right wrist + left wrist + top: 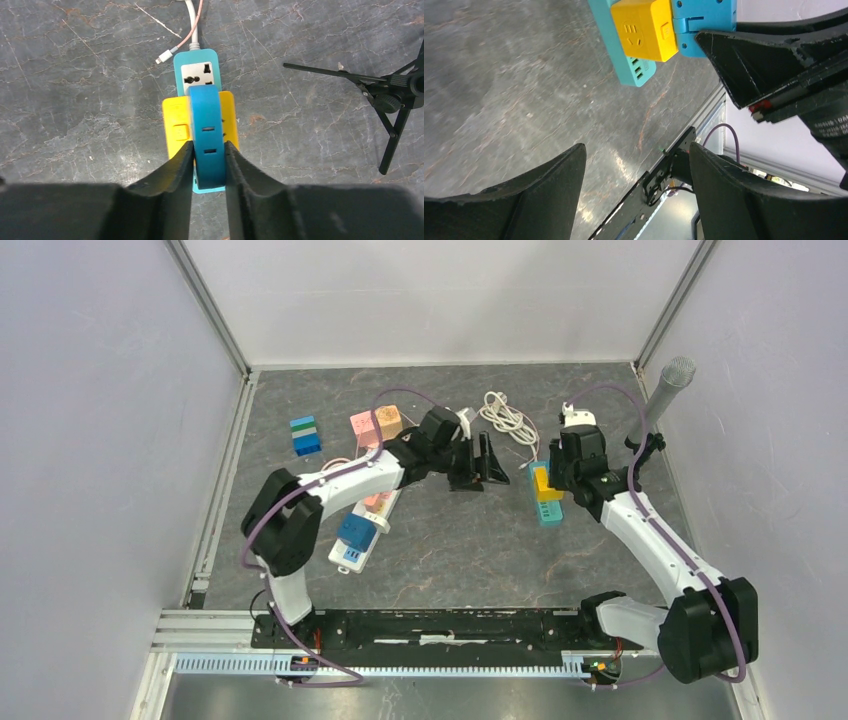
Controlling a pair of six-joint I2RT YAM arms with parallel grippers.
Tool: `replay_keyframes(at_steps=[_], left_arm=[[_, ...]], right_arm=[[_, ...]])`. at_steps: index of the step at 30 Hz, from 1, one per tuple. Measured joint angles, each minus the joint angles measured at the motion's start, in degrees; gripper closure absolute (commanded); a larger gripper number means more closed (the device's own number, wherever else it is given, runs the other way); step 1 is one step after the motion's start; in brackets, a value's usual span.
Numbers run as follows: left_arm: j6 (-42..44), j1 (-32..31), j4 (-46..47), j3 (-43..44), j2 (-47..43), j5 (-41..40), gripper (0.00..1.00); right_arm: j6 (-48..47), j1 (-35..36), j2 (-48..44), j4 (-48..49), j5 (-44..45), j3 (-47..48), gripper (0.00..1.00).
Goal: Pull the plug off the socket
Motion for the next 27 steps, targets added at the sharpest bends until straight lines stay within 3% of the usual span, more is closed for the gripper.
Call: replay_keyframes(at_steps=[6,14,17,21,22,27], left_arm=[[-1.40,-3.04,1.75,6.34,7.15,-0.02,0.20],[-1.77,-3.91,2.47,6.60,7.89,-2.93,0.25],[-1.88,-3.89,2.54,8.00,9.46,-3.21,0.28],[-2.38,-4.13,2.75,10.88,13.20,-3.15,0.32],[-2.47,-4.22,2.73,11.28,13.88,-3.13,0.32],[-2.62,-4.90,2.75,13.38,17.42,-2.47,0.35]], right_arm=[[1.14,-0.90,-0.26,1.46,-2.62,-0.79,0.91],[8.94,-1.27,-3.19,1.88,-6.73,-3.19,0.94],[9.77,-1.25,-3.39,1.75,-6.80,-3.30,0.88],[9.33,-1.25,-3.28,1.68,-6.71,-3.28,0.59],[9.09,-1.25,-3.21,1.70,-6.58,-3.28,0.55],[6.71,-1.25,-2.36,0.55,-5.16,-3.28,0.60]])
